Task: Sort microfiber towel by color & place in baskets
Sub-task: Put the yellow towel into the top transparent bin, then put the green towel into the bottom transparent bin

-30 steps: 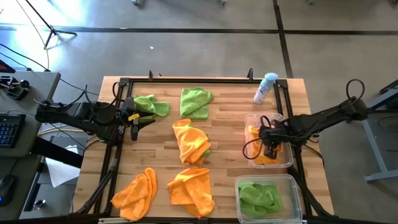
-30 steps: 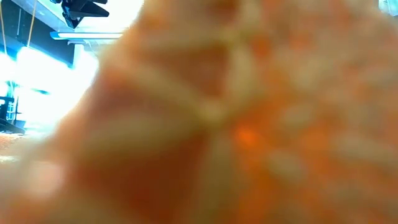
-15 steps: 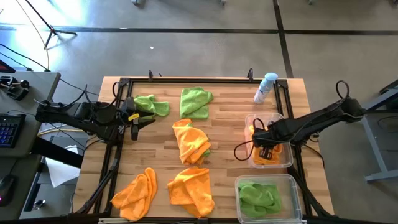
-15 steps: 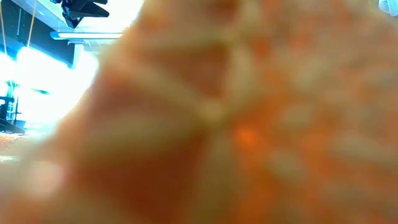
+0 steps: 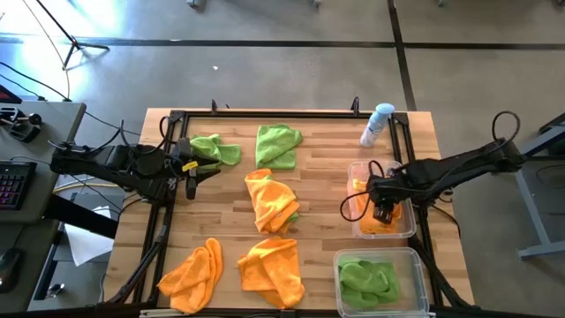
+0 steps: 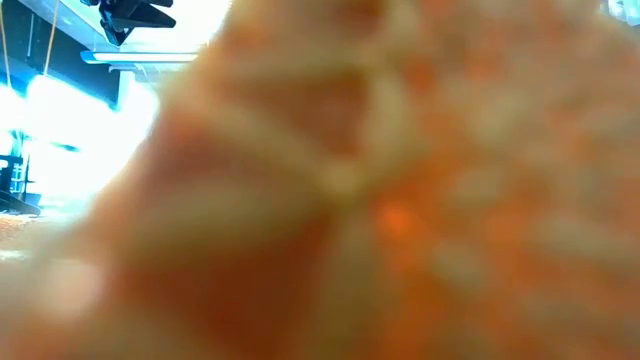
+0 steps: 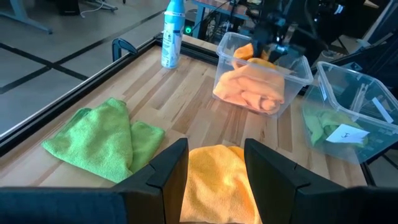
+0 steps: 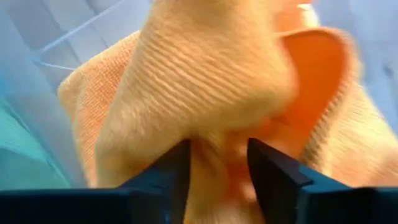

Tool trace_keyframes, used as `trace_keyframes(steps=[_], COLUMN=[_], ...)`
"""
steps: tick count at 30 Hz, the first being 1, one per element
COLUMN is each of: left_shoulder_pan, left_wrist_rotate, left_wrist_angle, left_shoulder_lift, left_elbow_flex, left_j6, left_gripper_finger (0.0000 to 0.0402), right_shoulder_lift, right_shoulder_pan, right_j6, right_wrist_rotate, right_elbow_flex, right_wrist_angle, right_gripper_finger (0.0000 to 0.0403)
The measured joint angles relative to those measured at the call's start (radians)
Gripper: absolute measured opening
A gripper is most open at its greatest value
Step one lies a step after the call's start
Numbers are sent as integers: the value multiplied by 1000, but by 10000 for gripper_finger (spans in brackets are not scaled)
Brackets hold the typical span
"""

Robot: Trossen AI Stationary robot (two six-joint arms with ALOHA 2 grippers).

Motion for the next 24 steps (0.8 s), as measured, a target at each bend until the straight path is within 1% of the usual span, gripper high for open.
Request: trace_keyframes(steps=[3, 5, 11, 13, 15, 18, 20, 24], left_shoulder_pan=[0, 0, 0, 0, 0, 0, 0, 0], left_wrist_rotate=[0, 0, 0, 0, 0, 0, 1, 1], left_wrist_angle=[0, 0, 0, 0, 0, 0, 0, 0], left_shoulder_lift=[0, 0, 0, 0, 0, 0, 0, 1], left_elbow_flex=[0, 0, 0, 0, 0, 0, 0, 0], left_j6=[0, 0, 1, 1, 3, 6, 22, 35], left_gripper_finger=[145, 145, 145, 145, 145, 145, 145, 145], right_shoulder_lift=[-35, -57, -108, -120, -126, -128, -128, -128], right_shoulder_pan=[1, 1, 1, 1, 1, 1, 1, 1], right_j6=[29, 38, 71, 113, 149, 178, 188, 159], right_wrist_rotate=[27, 36, 42, 63, 106, 178, 204, 250], right_elbow_flex=[55, 95, 223, 259, 289, 314, 317, 291], right_wrist_angle=[-83, -122, -191, -190, -185, -176, -156, -34], right_gripper_finger=[184, 197, 203, 203, 204, 204, 204, 204])
